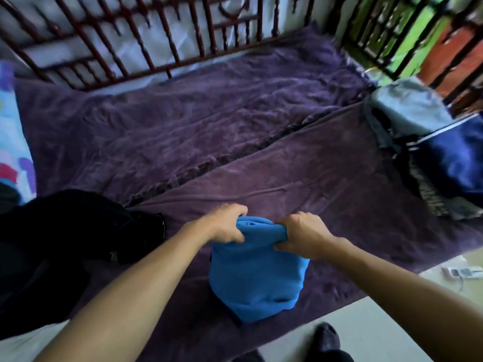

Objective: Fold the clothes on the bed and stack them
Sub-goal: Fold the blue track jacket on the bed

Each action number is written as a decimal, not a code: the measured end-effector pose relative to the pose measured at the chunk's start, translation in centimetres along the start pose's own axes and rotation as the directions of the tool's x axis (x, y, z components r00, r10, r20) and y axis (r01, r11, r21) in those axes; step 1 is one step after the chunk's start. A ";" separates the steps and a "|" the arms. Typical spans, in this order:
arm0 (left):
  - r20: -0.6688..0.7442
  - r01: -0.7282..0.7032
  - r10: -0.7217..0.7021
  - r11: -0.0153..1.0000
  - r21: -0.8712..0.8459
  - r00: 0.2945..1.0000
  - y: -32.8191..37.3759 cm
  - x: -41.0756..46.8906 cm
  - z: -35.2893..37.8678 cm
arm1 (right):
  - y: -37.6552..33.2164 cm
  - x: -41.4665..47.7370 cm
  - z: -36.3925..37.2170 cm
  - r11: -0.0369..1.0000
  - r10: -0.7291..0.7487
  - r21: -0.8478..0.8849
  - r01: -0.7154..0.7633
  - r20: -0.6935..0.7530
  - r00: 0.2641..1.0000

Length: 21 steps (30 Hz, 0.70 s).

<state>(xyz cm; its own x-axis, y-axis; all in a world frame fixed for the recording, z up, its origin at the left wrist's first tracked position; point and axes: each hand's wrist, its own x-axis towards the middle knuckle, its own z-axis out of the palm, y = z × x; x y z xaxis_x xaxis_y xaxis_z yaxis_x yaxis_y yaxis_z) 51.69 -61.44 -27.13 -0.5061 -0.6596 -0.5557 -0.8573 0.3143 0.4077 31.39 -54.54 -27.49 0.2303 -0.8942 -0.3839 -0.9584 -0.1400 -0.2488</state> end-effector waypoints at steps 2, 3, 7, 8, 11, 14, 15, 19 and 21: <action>-0.051 -0.025 0.025 1.000 0.002 0.998 3.8 -0.1 -1.4 | 2.3 -2.3 -3.0 1.000 0.002 -0.023 -0.004 -0.064 0.998; -0.082 -0.044 0.046 0.999 0.021 0.996 6.0 -0.1 -2.1 | 3.6 -3.5 -4.5 0.999 0.003 -0.034 -0.007 -0.099 0.995; -0.174 -0.112 0.120 0.992 0.058 0.977 15.9 1.6 -4.1 | 10.5 -8.9 -9.8 0.994 0.018 -0.098 -0.039 -0.212 0.977; -0.192 -0.130 0.138 0.990 0.057 0.972 18.5 2.3 -4.4 | 12.6 -10.4 -11.0 0.992 0.020 -0.114 -0.047 -0.233 0.972; -0.240 -0.191 0.203 0.979 0.075 0.949 26.8 4.8 -4.7 | 19.7 -14.5 -14.1 0.984 0.032 -0.157 -0.082 -0.300 0.954; -0.251 -0.242 0.242 0.970 0.028 0.937 34.6 7.3 -4.8 | 26.4 -18.1 -17.2 0.974 0.064 -0.187 -0.126 -0.306 0.950; -0.256 -0.258 0.250 0.966 0.004 0.934 37.0 8.1 -4.8 | 28.5 -19.2 -18.3 0.970 0.080 -0.196 -0.143 -0.297 0.951; -0.262 -0.316 0.276 0.940 -0.128 0.925 45.3 11.2 -5.5 | 35.8 -21.9 -22.9 0.950 0.134 -0.237 -0.202 -0.274 0.952; -0.259 -0.338 0.282 0.918 -0.208 0.924 48.6 12.8 -6.1 | 39.0 -22.5 -25.1 0.937 0.150 -0.268 -0.223 -0.267 0.952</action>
<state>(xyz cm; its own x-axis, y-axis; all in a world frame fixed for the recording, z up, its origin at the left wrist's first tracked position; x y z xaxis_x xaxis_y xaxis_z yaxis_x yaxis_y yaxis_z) 4.13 -58.84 -10.03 -0.6849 -0.6974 -0.2111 -0.5958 0.3693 0.7132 -15.38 -50.54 -6.19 0.0306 -0.9857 -0.1654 -0.9948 -0.0461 0.0907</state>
